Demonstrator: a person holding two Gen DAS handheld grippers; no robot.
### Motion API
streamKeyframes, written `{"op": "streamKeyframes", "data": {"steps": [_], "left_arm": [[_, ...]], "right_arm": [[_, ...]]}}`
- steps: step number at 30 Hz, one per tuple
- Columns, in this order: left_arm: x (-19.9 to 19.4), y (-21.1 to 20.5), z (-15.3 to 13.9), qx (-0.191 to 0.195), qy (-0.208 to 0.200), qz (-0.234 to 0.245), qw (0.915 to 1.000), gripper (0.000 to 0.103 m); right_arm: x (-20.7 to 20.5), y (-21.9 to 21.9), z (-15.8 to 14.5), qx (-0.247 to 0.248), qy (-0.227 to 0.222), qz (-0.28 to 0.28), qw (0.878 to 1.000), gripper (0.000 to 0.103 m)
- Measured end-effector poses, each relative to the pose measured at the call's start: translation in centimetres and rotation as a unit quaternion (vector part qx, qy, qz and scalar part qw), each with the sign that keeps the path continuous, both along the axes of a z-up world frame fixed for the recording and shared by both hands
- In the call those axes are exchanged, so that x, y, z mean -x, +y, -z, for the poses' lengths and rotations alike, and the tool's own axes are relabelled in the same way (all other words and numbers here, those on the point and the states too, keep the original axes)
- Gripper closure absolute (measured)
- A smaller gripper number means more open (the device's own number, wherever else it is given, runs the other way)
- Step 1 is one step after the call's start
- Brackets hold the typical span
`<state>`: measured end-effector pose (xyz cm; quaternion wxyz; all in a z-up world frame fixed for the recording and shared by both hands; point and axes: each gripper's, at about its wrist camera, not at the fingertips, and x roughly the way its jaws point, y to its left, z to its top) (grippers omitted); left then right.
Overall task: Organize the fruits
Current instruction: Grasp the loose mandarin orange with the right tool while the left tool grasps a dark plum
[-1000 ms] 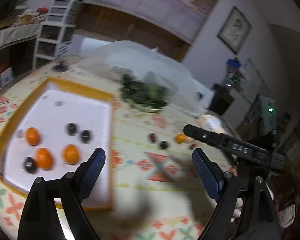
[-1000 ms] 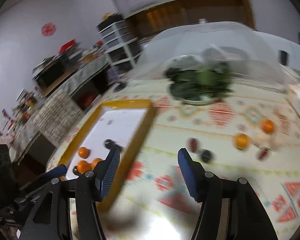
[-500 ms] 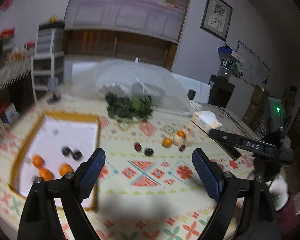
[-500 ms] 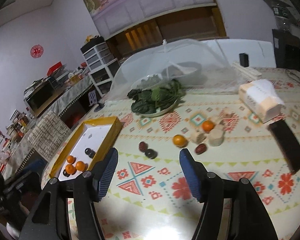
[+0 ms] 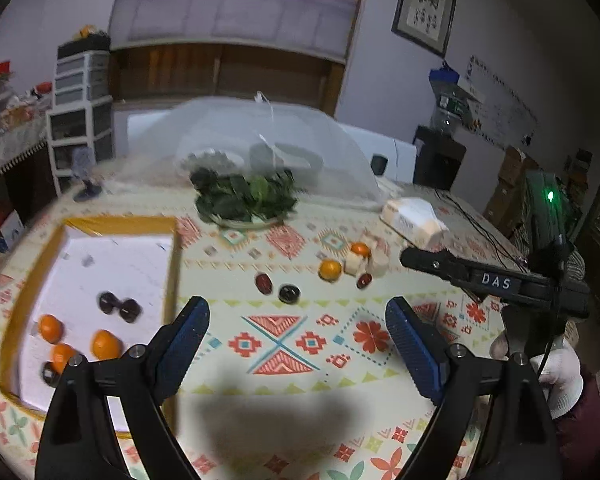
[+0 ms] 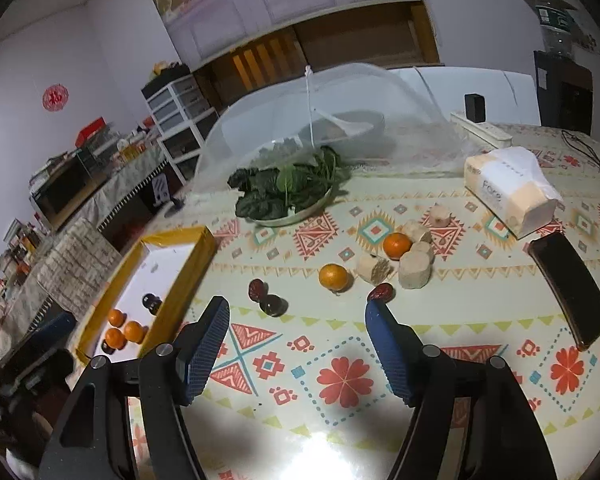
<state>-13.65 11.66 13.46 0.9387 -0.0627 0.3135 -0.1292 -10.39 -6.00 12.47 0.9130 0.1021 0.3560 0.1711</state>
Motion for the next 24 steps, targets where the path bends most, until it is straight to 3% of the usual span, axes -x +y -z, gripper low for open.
{"op": "streamKeyframes", "data": {"steps": [11,17,24], "left_arm": [[-5.3,-3.1,6.3,0.004,0.052,0.023,0.9984,0.014],[-6.5,-3.4,7.4,-0.007,0.049,0.013,0.9987,0.014],[-7.8,-2.8,8.5,-0.006,0.054,-0.004,0.9985,0.014]], "right_arm": [[-1.7,-3.1,1.5,0.015,0.007,0.053,0.998,0.028],[-3.9,-3.2,3.2,-0.006,0.03,0.053,0.998,0.028],[-5.2,-2.9,3.7,-0.004,0.022,0.046,0.999,0.028]]}}
